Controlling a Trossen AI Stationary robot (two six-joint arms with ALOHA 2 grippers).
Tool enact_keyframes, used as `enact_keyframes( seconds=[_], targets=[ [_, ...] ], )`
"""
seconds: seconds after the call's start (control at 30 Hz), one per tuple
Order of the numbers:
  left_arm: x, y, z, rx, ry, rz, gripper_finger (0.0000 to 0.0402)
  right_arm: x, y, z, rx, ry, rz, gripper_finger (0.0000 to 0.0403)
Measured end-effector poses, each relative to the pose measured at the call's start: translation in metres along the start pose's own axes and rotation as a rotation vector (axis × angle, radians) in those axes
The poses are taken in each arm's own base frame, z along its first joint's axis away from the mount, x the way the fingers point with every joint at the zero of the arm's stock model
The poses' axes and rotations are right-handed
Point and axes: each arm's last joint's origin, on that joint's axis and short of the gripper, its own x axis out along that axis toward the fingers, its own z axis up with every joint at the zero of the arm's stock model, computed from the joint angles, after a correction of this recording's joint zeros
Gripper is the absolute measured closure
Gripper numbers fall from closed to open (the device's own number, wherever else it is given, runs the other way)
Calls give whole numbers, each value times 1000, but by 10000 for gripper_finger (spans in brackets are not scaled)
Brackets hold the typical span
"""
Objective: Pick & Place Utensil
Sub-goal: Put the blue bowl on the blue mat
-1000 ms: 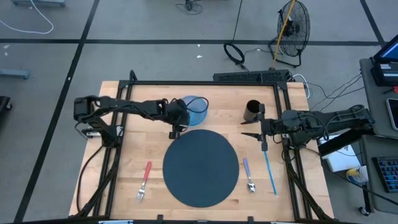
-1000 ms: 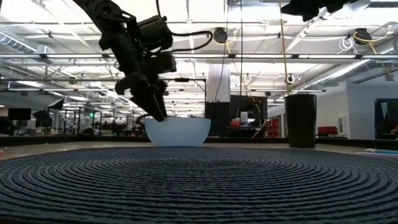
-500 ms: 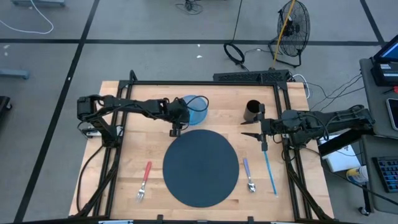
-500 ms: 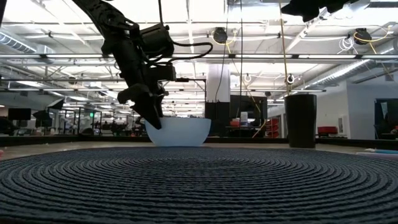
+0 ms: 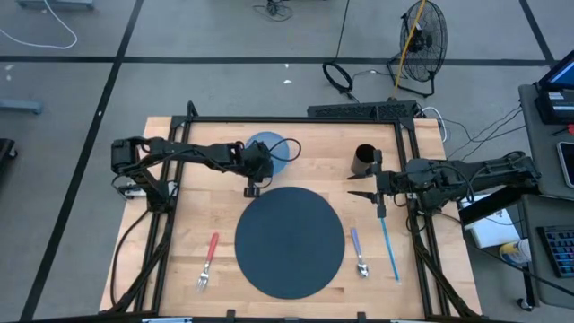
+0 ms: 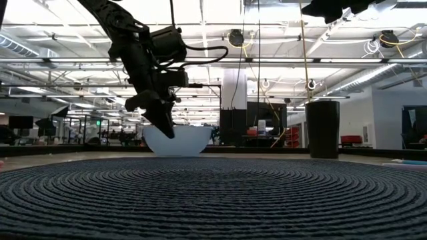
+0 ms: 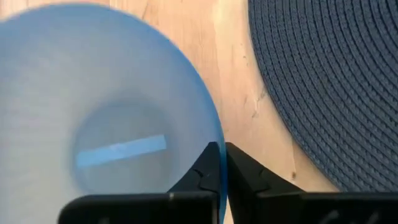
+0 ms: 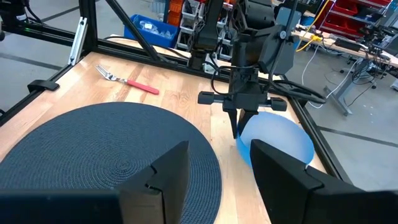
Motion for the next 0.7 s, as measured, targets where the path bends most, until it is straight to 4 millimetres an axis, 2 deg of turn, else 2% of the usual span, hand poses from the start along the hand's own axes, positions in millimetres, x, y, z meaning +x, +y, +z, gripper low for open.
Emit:
enact_keyframes(
  seconds=[0.17,0.33,0.47,0.7],
  targets=[
    [0,1,0,0,13,24,379,0,0,0,0,0,0,238],
    [0,1,0,0,12,24,395,0,0,0,0,0,0,238],
    [0,1,-1,0,15,31,385,0,0,0,0,0,0,238],
    [0,-1,0,4,21,33,391,0,0,0,0,0,0,238]
  ],
)
